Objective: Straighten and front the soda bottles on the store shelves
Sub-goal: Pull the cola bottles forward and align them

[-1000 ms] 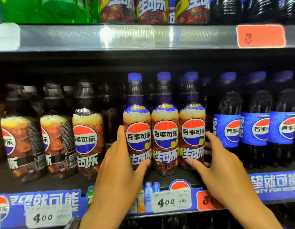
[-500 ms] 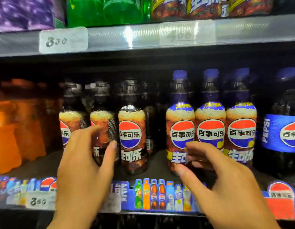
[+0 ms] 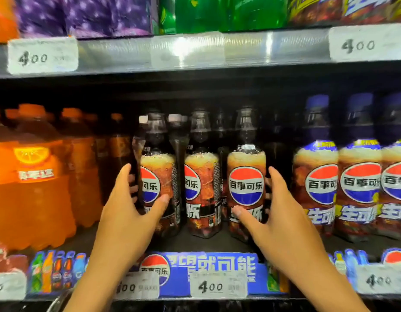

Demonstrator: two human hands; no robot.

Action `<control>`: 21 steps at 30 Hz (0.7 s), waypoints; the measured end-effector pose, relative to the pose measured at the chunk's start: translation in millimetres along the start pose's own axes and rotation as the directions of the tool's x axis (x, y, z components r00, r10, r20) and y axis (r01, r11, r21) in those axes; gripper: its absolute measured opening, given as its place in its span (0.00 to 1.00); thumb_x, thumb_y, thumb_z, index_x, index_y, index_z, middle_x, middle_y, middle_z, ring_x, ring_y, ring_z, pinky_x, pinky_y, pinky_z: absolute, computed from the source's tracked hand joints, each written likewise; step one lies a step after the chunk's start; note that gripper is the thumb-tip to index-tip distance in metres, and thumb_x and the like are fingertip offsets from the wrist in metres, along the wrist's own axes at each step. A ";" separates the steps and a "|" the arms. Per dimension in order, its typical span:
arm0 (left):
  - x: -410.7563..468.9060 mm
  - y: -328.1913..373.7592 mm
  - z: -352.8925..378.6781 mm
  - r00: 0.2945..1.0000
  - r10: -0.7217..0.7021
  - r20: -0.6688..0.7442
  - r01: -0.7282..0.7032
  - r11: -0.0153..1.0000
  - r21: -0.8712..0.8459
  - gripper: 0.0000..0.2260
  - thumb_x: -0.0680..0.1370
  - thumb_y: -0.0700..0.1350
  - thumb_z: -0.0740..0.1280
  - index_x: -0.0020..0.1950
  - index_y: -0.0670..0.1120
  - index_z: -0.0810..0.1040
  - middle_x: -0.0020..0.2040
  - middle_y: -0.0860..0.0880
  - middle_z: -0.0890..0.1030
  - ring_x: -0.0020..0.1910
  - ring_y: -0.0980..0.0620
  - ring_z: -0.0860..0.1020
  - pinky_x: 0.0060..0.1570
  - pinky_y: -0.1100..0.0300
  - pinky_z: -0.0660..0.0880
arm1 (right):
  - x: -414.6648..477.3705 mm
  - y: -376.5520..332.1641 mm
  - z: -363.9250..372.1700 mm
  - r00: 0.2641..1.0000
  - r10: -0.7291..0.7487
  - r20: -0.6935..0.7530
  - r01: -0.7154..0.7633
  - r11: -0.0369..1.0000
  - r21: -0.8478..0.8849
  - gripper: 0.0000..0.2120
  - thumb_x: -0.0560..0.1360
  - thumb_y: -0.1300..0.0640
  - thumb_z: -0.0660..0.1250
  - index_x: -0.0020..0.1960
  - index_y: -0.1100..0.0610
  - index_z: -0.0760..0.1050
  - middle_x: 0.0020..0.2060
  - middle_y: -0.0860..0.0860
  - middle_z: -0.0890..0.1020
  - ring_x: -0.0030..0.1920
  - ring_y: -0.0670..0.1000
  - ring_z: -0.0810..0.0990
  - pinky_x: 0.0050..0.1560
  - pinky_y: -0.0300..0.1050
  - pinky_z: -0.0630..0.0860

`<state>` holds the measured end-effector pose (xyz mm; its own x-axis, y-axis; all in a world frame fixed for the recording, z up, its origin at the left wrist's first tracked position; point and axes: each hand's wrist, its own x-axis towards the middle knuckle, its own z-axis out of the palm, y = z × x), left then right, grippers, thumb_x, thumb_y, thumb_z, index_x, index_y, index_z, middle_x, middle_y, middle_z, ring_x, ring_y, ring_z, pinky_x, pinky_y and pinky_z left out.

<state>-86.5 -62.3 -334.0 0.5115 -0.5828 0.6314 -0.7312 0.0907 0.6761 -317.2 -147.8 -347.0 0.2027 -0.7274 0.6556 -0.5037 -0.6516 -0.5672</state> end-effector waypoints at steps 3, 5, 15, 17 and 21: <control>10.0 -10.6 -3.3 0.975 -0.015 0.222 0.057 0.981 -0.185 0.33 0.72 0.49 0.73 0.71 0.65 0.60 0.65 0.61 0.74 0.60 0.62 0.75 0.58 0.61 0.72 | 3.8 0.5 0.7 0.998 0.060 0.030 -0.062 0.996 0.060 0.46 0.66 0.38 0.72 0.75 0.44 0.51 0.66 0.39 0.71 0.62 0.41 0.73 0.59 0.46 0.75; 13.3 -14.1 -4.1 0.967 0.034 0.252 0.016 0.981 -0.195 0.28 0.70 0.47 0.75 0.62 0.70 0.66 0.57 0.64 0.79 0.53 0.67 0.77 0.54 0.63 0.75 | 5.2 0.4 -1.8 0.996 0.081 0.044 -0.085 0.992 0.092 0.45 0.65 0.41 0.74 0.75 0.45 0.53 0.65 0.40 0.73 0.60 0.41 0.74 0.59 0.46 0.76; 12.0 -17.1 -3.4 0.969 0.117 0.218 -0.074 0.978 -0.193 0.29 0.64 0.54 0.78 0.59 0.70 0.67 0.51 0.68 0.78 0.49 0.69 0.77 0.43 0.71 0.75 | 8.2 5.0 -7.2 0.995 0.046 0.086 -0.057 0.989 0.136 0.38 0.69 0.46 0.73 0.73 0.42 0.59 0.57 0.32 0.74 0.51 0.23 0.69 0.44 0.22 0.71; 11.6 -18.1 -2.8 0.974 0.116 0.195 -0.076 0.977 -0.199 0.31 0.63 0.53 0.78 0.61 0.66 0.68 0.50 0.72 0.77 0.48 0.71 0.76 0.41 0.72 0.74 | 7.3 5.9 -7.5 0.993 0.050 0.104 -0.066 0.985 0.157 0.38 0.69 0.47 0.73 0.73 0.43 0.59 0.54 0.30 0.73 0.53 0.26 0.71 0.44 0.20 0.70; 11.0 -15.1 -3.3 0.972 0.132 0.193 -0.093 0.976 -0.199 0.33 0.59 0.61 0.77 0.60 0.68 0.66 0.49 0.72 0.76 0.48 0.71 0.76 0.39 0.73 0.73 | 1.2 -9.9 -10.1 0.998 -0.040 -0.055 0.036 0.997 -0.067 0.39 0.69 0.41 0.70 0.75 0.47 0.56 0.65 0.37 0.68 0.63 0.33 0.63 0.55 0.25 0.62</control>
<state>-68.3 -67.5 -336.0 0.3140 -0.7104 0.6299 -0.6707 0.3036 0.6768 -320.5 -140.0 -335.6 0.1764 -0.6882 0.7038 -0.5516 -0.6613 -0.5083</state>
